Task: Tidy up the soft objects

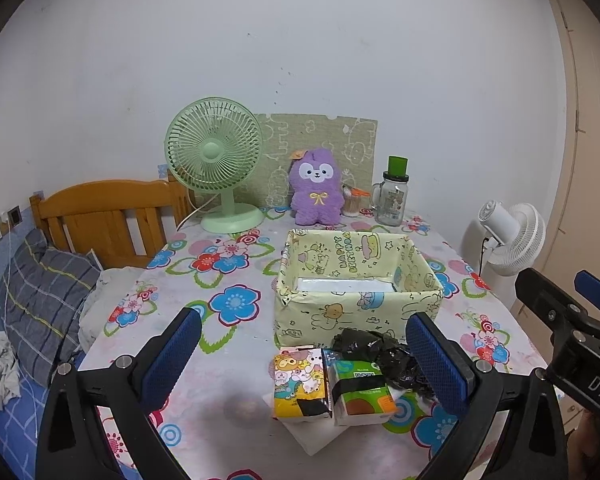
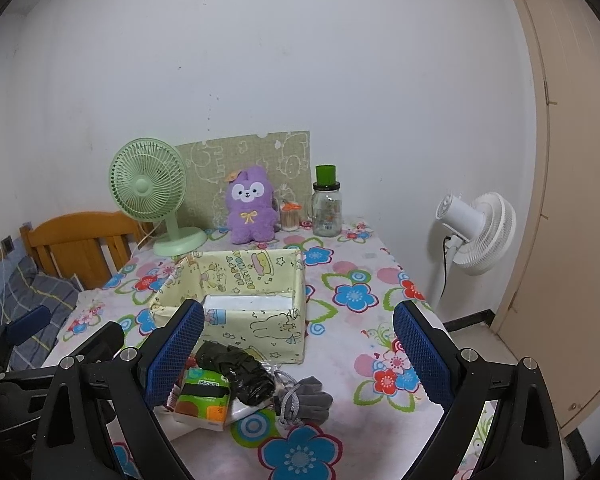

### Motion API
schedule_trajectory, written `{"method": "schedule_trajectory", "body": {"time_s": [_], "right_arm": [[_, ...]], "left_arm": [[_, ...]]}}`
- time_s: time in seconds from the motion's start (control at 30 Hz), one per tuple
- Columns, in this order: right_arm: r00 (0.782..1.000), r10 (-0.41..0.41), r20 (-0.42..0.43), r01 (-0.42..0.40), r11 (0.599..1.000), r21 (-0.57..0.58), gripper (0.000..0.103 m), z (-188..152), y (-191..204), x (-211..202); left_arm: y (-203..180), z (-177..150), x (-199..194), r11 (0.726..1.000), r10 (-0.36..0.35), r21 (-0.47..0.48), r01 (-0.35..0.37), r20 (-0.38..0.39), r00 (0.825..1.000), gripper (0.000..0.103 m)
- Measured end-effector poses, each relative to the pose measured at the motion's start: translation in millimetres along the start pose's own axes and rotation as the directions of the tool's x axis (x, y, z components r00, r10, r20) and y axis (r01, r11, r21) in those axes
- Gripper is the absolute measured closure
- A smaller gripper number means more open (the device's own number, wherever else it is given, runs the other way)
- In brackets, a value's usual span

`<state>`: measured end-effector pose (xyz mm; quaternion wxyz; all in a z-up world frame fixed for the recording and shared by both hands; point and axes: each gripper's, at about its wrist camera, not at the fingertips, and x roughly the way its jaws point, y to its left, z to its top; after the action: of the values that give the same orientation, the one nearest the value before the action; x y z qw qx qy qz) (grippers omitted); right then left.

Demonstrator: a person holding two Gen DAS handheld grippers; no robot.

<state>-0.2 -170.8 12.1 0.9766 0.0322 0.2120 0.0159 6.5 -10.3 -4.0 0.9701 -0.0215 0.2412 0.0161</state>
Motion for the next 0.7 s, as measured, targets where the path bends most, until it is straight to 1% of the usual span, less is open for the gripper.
{"method": "schedule_trajectory", "body": {"time_s": [0.7], "right_arm": [[1.0, 0.001, -0.004, -0.001, 1.0, 0.001, 0.006, 0.1, -0.2, 2.0]], "left_arm": [[-0.9, 1.2, 1.4, 1.0, -0.003, -0.002, 0.003, -0.005, 1.0, 0.0]]}}
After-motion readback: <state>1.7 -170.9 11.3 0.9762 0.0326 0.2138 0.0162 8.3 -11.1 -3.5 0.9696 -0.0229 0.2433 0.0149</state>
